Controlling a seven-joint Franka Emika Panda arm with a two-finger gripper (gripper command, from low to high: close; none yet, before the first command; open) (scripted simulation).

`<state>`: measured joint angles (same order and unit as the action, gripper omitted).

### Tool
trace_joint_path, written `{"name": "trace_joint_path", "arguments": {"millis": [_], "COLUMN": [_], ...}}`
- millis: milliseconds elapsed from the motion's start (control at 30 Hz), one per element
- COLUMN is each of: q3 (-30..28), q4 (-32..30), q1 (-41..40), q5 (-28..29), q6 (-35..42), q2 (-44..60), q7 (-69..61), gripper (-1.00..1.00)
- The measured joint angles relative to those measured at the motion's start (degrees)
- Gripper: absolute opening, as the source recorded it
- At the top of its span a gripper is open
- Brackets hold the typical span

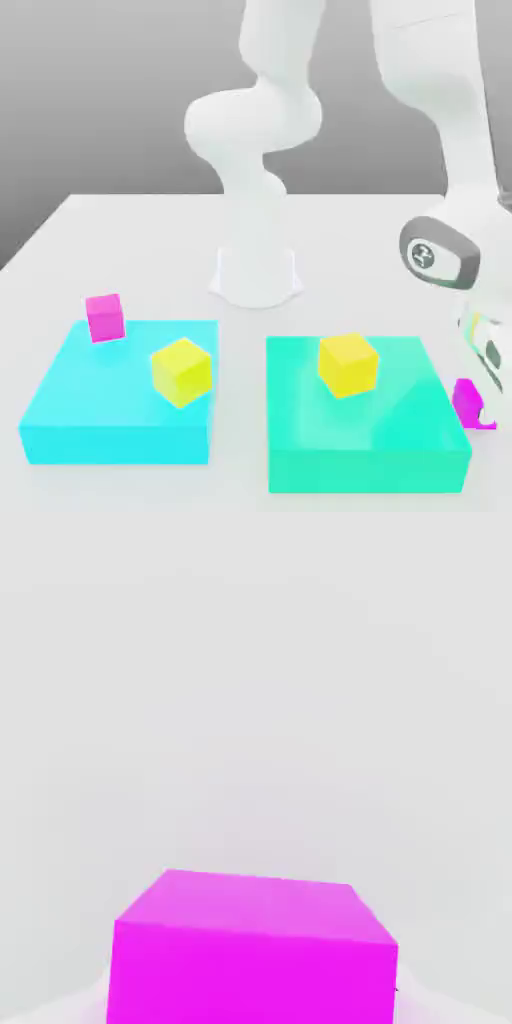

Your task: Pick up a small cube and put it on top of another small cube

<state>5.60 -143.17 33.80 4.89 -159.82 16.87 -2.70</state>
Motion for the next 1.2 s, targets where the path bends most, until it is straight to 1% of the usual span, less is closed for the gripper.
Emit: {"name": "trace_joint_path", "arguments": {"millis": [67, 167, 300, 367, 567, 867, 933, 1100, 1133, 1200], "q3": [-0.4, -4.7, -9.6, -11.5, -20.6, -33.3, -35.0, -38.0, -38.3, -38.3], "q4": [-1.1, -3.3, -6.6, -8.2, -13.4, -21.4, -22.6, -24.6, -24.8, -24.8], "q1": [-1.6, -6.3, -18.7, -21.6, -31.5, -50.2, -51.3, -50.3, -50.1, -50.1], "q5": [-1.0, -0.9, 0.8, 1.8, 6.6, 15.3, 15.8, 15.6, 15.6, 15.6], "q6": [2.9, 6.5, 10.8, 12.8, 18.3, 24.4, 21.9, 11.3, 9.7, 9.7], "q2": [-4.1, -10.4, -18.3, -22.2, -33.0, -47.2, -45.9, -37.1, -35.8, -35.8], "q7": [-1.8, -6.5, -12.1, -14.8, -21.9, -31.4, -32.4, -33.5, -33.6, -33.6], "gripper": [-1.0, -1.0, -1.0, -1.0, -1.0, -1.0, -1.0, -1.0, 1.0, 1.0]}}
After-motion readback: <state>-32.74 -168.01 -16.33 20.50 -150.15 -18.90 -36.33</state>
